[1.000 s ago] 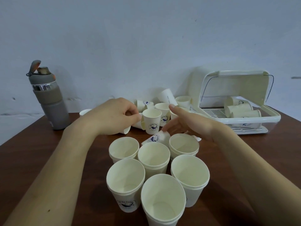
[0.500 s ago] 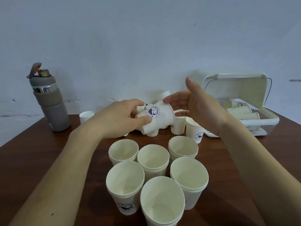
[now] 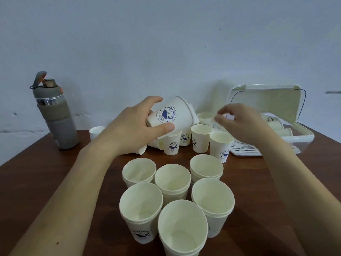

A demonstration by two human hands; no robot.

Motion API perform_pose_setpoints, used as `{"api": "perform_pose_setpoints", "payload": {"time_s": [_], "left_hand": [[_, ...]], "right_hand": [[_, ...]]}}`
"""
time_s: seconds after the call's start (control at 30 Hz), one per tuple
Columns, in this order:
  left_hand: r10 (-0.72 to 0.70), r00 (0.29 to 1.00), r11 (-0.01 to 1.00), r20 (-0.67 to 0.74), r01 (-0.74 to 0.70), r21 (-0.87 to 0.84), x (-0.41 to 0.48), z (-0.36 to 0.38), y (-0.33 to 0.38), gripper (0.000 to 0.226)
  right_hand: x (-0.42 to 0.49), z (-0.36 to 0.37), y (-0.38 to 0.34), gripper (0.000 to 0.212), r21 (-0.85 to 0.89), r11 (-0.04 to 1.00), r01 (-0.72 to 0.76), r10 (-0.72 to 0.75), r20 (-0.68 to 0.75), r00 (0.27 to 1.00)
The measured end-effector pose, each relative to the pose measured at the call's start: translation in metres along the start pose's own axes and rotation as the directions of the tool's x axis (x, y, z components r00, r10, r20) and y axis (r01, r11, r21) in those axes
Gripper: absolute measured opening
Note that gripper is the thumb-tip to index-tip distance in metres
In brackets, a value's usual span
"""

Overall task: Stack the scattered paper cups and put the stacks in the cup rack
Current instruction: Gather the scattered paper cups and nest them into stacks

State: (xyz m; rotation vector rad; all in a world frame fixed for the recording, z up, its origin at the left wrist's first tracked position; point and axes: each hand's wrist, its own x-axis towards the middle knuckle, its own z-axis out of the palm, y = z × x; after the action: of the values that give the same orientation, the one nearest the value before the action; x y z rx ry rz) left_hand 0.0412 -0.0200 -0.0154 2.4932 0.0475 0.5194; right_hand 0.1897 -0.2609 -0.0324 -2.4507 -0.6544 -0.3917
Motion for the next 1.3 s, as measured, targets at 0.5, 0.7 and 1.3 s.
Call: {"api": "perform_pose_setpoints", "payload": {"time_s": [0.5, 0.7, 1.3], "left_hand": [[0.054, 0.994, 0.998, 0.100, -0.053, -0.019, -0.006, 0.001, 0.006, 0.075], [0.046, 0.989, 0.995, 0.142, -0.033, -0.096, -0.008, -0.007, 0.004, 0.064], [-0.009, 0.999, 0.979, 0.050, 0.019, -0.202, -0.014, -0.040, -0.005, 0.050]], "right_hand": [[-0.001, 0.035, 0.025, 0.034, -0.316, 0.946, -0.075, 0.141, 0.192, 0.971], [-0.002, 0.031, 0.023, 0.041, -0.265, 0.959, -0.103, 0.151, 0.165, 0.975], [-0.038, -0.043, -0.062, 0.068, 0.276, 0.952, 0.131, -0.183, 0.170, 0.968]]}}
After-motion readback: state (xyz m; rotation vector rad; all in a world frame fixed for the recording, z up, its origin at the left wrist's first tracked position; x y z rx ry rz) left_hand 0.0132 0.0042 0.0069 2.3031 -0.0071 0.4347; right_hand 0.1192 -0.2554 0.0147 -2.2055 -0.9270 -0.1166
